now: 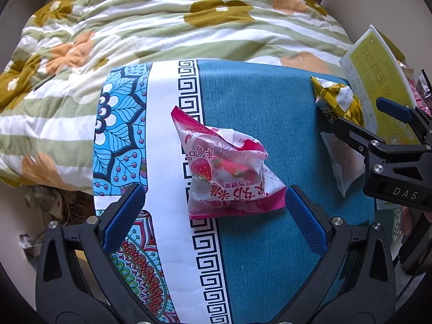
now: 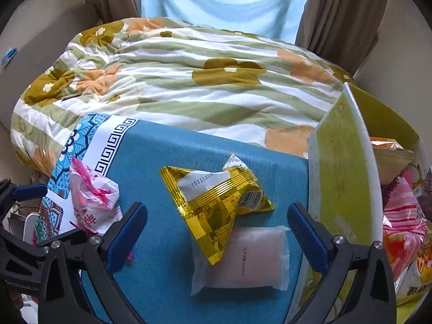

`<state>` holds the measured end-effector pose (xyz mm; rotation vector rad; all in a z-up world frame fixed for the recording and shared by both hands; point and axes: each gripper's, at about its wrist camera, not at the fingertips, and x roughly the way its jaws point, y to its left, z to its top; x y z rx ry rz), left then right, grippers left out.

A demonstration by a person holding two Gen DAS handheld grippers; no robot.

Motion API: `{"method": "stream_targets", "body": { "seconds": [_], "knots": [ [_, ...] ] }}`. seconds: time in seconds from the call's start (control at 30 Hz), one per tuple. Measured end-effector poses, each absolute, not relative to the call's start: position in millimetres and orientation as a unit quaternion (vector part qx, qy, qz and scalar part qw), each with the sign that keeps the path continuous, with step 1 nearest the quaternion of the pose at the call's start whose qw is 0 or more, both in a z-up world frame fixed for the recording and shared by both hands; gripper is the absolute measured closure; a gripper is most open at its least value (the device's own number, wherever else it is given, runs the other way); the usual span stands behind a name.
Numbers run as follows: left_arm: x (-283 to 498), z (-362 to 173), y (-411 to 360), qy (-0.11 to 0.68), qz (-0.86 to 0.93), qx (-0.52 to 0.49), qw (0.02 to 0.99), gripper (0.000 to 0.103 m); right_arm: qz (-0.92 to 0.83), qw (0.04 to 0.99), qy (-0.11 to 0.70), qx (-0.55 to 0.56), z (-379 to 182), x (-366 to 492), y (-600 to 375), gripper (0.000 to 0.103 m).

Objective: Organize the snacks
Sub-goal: 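Grasp the pink strawberry bag with the left tool while the right tool grasps the gold bag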

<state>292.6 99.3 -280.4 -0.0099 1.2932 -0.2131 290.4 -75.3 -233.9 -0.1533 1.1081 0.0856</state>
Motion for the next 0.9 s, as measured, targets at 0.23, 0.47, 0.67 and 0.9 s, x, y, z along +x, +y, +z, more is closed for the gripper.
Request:
{"method": "stream_targets", "body": {
  "seconds": [0.23,0.47,0.67,0.9],
  "knots": [
    [303,-305,91,0.619,-0.094,-0.017,0.779,0.022,0.061,0.832,0.542,-0.1,-255,307,-75,0.0],
    [305,-314,88,0.623,-0.101,-0.026,0.776,0.041,0.071,0.826,0.549,-0.108,-267,316,-76,0.0],
    [307,-312,87,0.621,-0.105,-0.022,0.777,0.049,0.078,0.829,0.545,-0.099,-272,323,-81,0.003],
    [307,-308,89,0.621,-0.104,-0.03,0.776,0.052,0.09,0.824,0.551,-0.095,-279,329,-83,0.031]
  ]
}}
